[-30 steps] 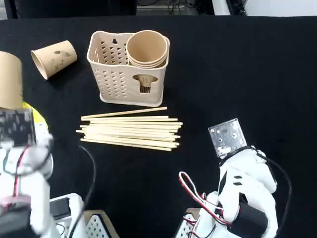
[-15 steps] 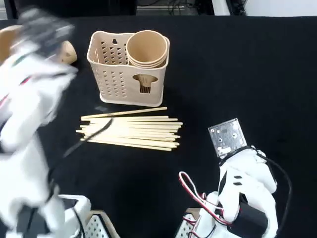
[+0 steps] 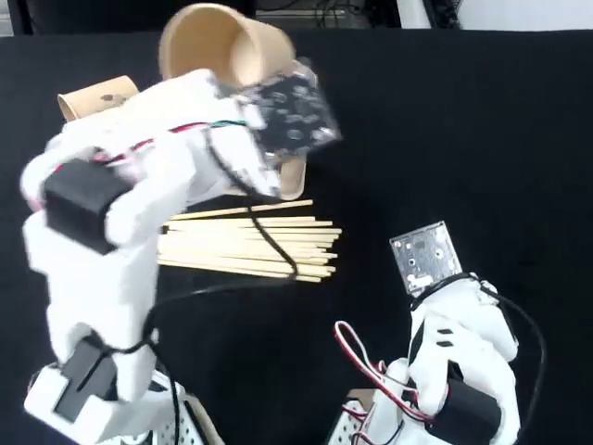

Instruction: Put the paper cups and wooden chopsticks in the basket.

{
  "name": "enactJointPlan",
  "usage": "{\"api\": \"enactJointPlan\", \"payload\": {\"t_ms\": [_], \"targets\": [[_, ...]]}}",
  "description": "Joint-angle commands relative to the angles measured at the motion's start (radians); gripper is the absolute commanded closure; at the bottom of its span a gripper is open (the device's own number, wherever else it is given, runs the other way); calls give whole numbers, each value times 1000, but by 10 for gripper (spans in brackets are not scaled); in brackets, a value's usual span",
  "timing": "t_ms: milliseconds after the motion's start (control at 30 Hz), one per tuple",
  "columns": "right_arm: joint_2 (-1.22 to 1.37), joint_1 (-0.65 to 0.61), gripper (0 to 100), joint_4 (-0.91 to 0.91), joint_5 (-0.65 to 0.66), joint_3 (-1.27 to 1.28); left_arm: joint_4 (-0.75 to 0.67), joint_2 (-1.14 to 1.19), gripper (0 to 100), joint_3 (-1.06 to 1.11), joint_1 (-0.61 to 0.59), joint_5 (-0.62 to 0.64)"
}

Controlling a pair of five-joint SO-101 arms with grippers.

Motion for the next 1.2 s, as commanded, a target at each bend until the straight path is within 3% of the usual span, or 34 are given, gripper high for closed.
{"api": "enactJointPlan", "payload": {"t_ms": [0,467,1167], "targets": [[22,11,985,2,2,-8,0,34,971,-42,44,-18],[18,11,985,-5,2,-1,-17,233,971,-147,-56,-83],[15,11,985,-6,2,1,-38,361,966,-159,-59,-46]]}}
